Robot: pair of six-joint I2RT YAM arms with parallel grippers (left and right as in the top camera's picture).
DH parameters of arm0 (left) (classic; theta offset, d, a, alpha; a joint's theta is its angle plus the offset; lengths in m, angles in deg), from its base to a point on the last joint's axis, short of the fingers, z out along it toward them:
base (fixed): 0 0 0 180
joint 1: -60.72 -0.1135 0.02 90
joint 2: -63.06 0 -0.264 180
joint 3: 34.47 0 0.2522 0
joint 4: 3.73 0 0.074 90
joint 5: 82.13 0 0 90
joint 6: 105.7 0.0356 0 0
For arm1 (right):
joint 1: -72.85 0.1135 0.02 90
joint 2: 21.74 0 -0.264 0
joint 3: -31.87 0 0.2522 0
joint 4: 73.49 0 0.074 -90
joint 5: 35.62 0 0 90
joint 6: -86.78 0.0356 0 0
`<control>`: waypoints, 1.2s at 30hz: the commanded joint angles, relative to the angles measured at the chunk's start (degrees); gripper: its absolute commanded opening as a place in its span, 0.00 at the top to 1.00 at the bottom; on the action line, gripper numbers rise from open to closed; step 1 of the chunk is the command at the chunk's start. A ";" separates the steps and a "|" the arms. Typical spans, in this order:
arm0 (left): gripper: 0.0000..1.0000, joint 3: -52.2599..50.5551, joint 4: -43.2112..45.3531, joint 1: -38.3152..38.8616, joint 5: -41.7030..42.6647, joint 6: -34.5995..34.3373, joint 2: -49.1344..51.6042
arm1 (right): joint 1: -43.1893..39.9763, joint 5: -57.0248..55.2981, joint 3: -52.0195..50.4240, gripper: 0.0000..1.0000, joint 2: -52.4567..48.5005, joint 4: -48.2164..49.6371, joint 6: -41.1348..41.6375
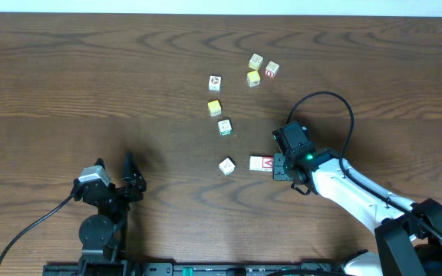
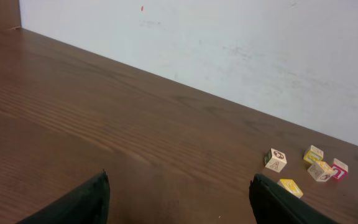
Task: Lift 5 blocks
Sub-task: 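Set the 4 block down and open the right gripper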
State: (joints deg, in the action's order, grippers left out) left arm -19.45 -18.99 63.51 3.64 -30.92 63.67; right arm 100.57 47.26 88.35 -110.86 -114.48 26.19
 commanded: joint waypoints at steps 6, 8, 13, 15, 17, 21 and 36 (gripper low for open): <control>0.27 -1.01 -2.32 -0.09 -0.76 -0.09 -0.31 | 0.44 -0.31 -0.52 0.65 -0.57 -0.37 0.76; 0.28 -1.01 -2.32 -0.09 -0.76 -0.09 -0.31 | 0.44 -0.59 -0.52 0.62 -0.57 -0.37 0.76; 0.27 -1.01 -2.32 -0.09 -0.76 -0.09 -0.31 | 0.44 -1.44 -0.52 0.59 -0.57 -0.26 0.76; 0.27 -1.01 -2.32 -0.09 -0.76 -0.09 -0.31 | 0.44 -1.49 -0.52 0.59 -0.57 -0.20 0.76; 0.27 -1.01 -2.32 -0.09 -0.76 -0.09 -0.31 | 0.44 -1.55 -0.52 0.58 -0.57 0.02 0.76; 0.27 -1.01 -2.32 -0.09 -0.76 -0.09 -0.31 | 0.44 -1.68 -0.52 0.67 -0.57 0.57 0.76; 0.27 -1.01 -2.32 -0.09 -0.76 -0.09 -0.31 | 0.46 -1.44 -0.52 0.44 -0.57 0.17 0.79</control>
State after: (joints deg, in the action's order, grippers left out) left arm -19.45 -18.99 63.51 3.64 -30.92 63.67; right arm 100.57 46.63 88.24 -110.88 -114.28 26.60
